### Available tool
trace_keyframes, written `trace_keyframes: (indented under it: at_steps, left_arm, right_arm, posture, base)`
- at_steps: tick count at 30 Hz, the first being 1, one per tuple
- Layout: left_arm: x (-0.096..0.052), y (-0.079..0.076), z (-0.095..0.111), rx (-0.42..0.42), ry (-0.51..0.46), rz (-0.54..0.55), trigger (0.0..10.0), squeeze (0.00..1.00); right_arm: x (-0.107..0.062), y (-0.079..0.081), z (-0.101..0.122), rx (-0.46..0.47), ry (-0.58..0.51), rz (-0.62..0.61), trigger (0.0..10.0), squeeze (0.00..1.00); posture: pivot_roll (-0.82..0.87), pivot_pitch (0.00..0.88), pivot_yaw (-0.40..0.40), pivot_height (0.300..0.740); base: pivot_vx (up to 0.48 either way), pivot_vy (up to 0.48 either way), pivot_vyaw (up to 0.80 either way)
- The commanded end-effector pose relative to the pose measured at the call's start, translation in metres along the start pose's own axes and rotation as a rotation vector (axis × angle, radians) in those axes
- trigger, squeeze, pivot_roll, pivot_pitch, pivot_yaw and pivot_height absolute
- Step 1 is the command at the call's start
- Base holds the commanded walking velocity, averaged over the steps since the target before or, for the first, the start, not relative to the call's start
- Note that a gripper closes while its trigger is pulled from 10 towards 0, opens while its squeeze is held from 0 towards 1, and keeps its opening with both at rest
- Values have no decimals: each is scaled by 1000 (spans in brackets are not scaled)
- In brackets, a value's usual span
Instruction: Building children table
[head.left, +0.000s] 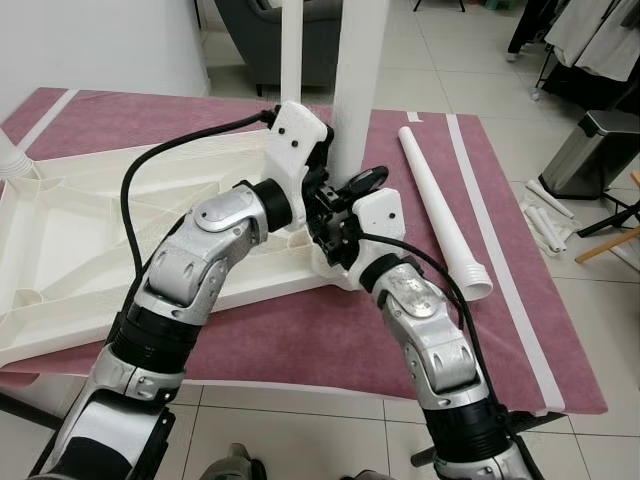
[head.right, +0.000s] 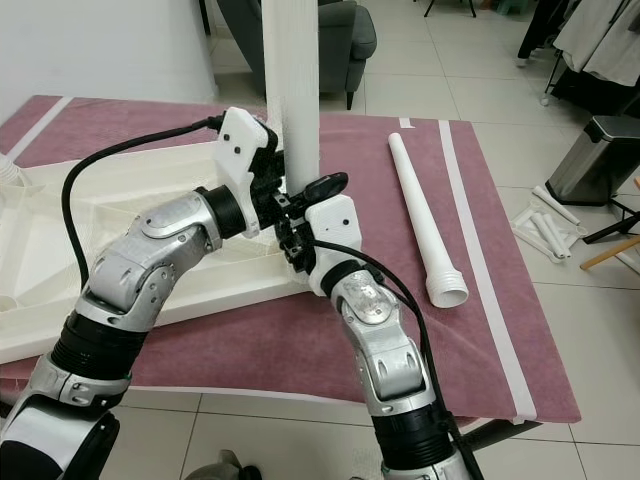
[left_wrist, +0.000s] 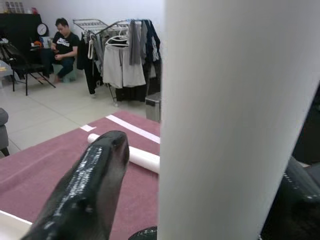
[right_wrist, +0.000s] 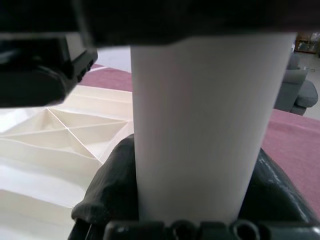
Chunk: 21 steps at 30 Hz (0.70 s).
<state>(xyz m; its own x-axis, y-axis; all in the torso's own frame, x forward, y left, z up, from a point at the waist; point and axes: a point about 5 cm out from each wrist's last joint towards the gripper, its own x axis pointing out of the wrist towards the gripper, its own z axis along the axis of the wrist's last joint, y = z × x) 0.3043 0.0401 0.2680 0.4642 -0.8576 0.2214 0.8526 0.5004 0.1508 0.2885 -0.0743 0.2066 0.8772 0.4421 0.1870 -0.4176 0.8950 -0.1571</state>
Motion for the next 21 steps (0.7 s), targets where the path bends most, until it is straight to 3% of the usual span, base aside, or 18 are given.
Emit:
trace_keyframes:
  at_steps: [1,4,5,9,15,17,18,19,21]
  left_arm:
    - [-1,-9,5,-82,-39,-99,10000,0]
    - [-9,-7,6,-124,-54,-108,10000,0]
    - [-23,-2,5,-149,-50,-117,10000,0]
    - [-42,11,-3,-114,6,-81,10000,0]
    - [-52,19,-10,-80,63,-42,10000,0]
    - [-58,18,-43,82,263,-8,10000,0]
    - [-60,15,-59,132,343,-17,10000,0]
    - [-60,15,-59,132,343,-17,10000,0]
    - [-63,9,-79,153,433,-49,10000,0]
  right_arm:
    - [0,-13,-3,30,31,-77,0,0]
    - [-1,-20,-4,41,36,-121,0,0]
    - [-4,-36,-5,63,37,-202,0,0]
    - [-9,-59,-3,83,25,-294,0,0]
    - [-14,-67,-3,62,21,-316,0,0]
    - [-18,-62,-4,69,10,-259,0,0]
    - [-20,-56,-5,81,2,-215,9686,0]
    - [-20,-56,-5,81,2,-215,9686,0]
    - [-21,-49,-5,97,-5,-154,10000,0]
  posture:
    - [70,11,26,740]
    - [64,5,20,740]
    - [61,0,15,740]
    - [59,0,9,740]
    - [54,0,9,740]
    - [58,0,2,740]
    - [56,0,-1,740]
    - [56,0,-1,740]
    - [56,0,-3,740]
  base:
    - [0,0,0]
    - [0,0,0]
    - [0,0,0]
    - [0,0,0]
    - [0,0,0]
    - [0,0,0]
    - [0,0,0]
    - [0,0,0]
    - [0,0,0]
